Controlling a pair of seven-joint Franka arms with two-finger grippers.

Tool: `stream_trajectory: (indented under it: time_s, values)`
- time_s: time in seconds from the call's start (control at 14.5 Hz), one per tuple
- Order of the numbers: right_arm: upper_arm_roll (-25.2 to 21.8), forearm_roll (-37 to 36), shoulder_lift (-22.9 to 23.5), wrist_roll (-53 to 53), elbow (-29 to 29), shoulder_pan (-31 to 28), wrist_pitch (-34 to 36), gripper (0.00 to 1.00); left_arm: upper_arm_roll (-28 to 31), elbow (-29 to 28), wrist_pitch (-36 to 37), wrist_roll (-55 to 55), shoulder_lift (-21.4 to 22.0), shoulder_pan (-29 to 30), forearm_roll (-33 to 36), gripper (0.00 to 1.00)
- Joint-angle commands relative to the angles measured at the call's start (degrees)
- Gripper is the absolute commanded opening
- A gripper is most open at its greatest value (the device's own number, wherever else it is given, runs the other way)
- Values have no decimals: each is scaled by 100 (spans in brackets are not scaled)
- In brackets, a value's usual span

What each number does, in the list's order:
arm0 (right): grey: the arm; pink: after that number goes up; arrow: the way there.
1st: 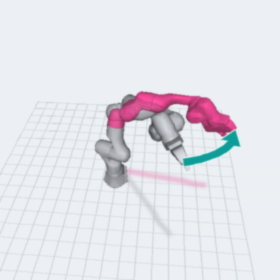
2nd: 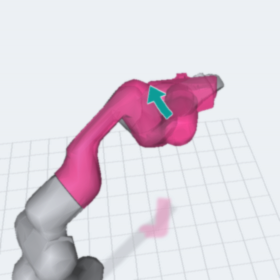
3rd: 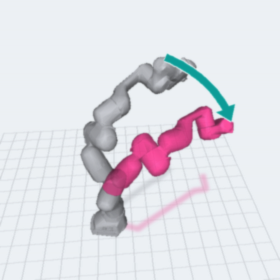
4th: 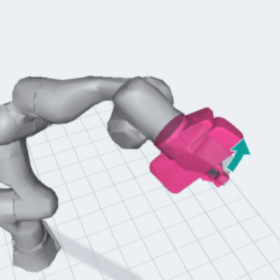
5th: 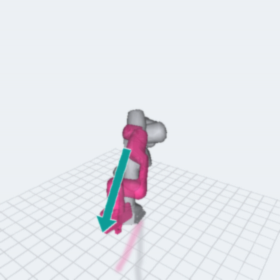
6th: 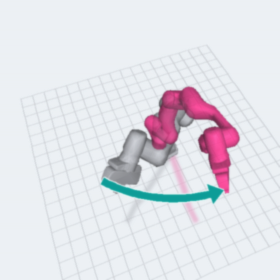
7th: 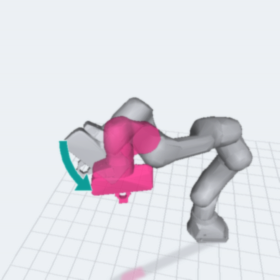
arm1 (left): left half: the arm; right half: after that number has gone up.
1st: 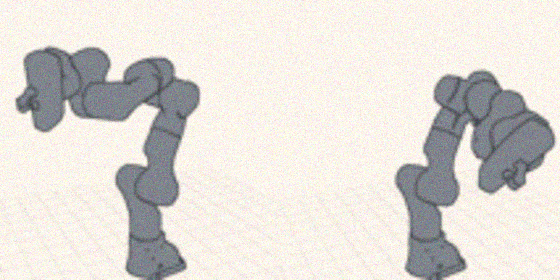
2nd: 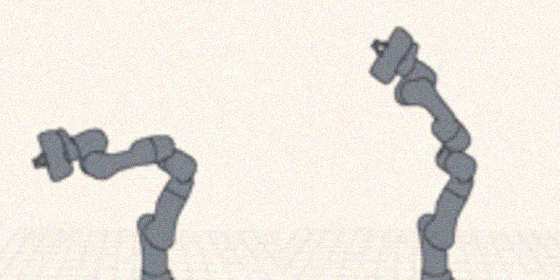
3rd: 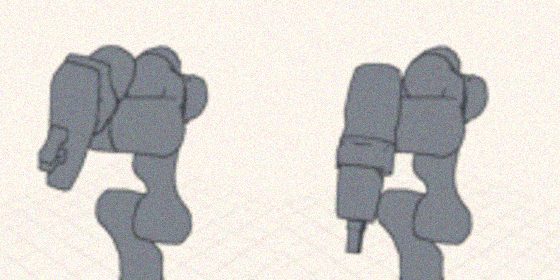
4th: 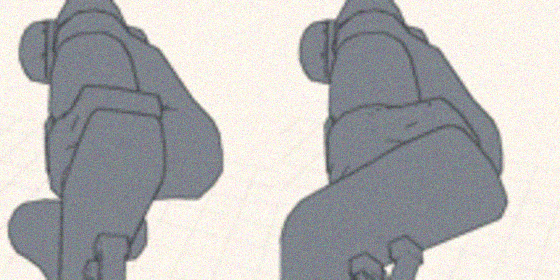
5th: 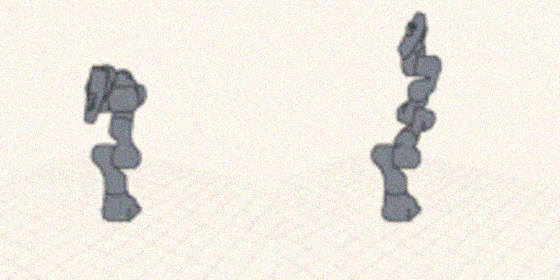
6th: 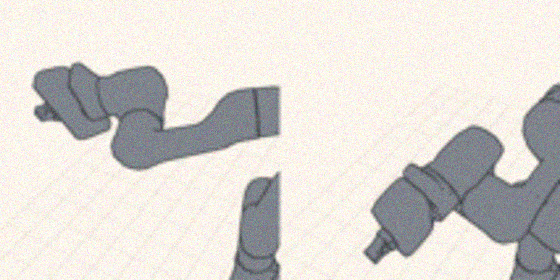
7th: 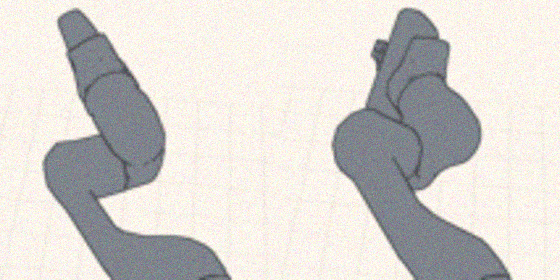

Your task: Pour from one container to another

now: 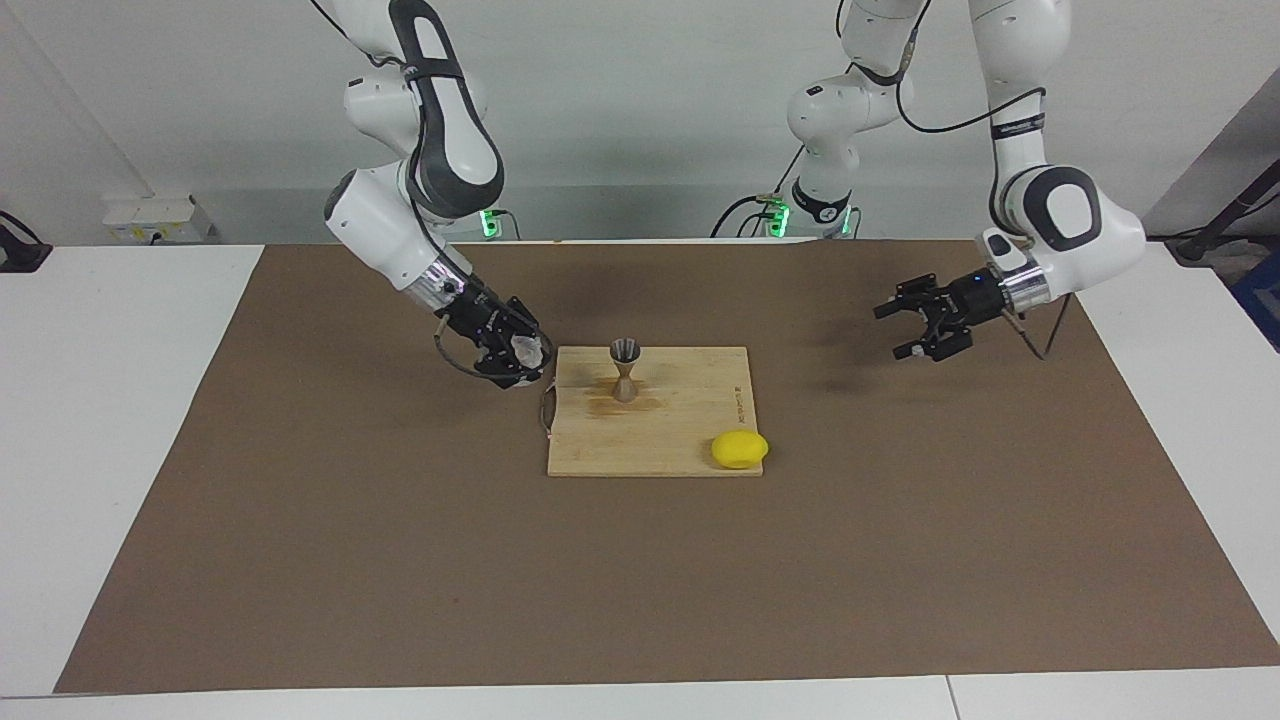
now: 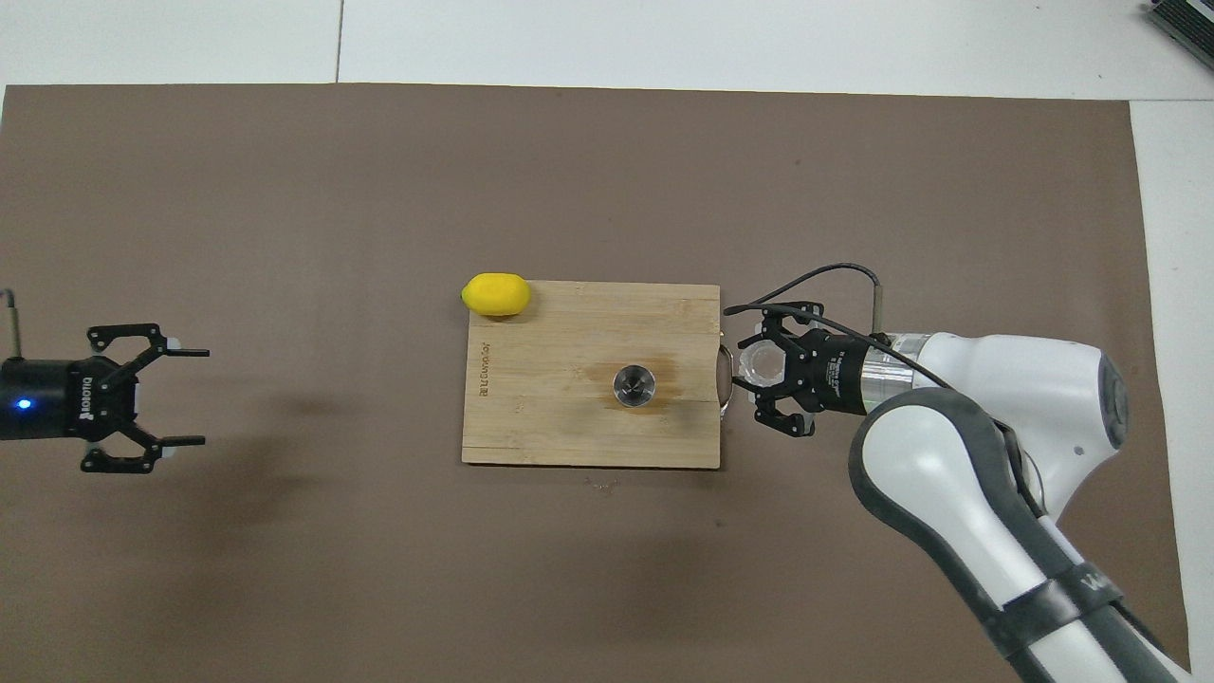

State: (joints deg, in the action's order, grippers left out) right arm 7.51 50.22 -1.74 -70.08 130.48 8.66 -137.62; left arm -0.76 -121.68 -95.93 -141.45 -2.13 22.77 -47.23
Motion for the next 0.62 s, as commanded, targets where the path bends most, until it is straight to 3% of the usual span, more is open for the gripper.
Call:
stream_trajectory:
  time_s: [0.0, 0.28, 0.55]
  values:
    - [5, -889, 68, -479, -443, -22, 630, 0, -74, 731, 171, 354, -138, 52, 800, 100]
    - [5, -1689, 279, -997, -864, 109, 911, 0, -91, 1619, 355, 1564, -164, -282, 1768, 100]
    - [5, -2569, 596, -1455, -1393, 329, 1159, 0, -109, 1805, 338, 3234, -217, -300, 2340, 100]
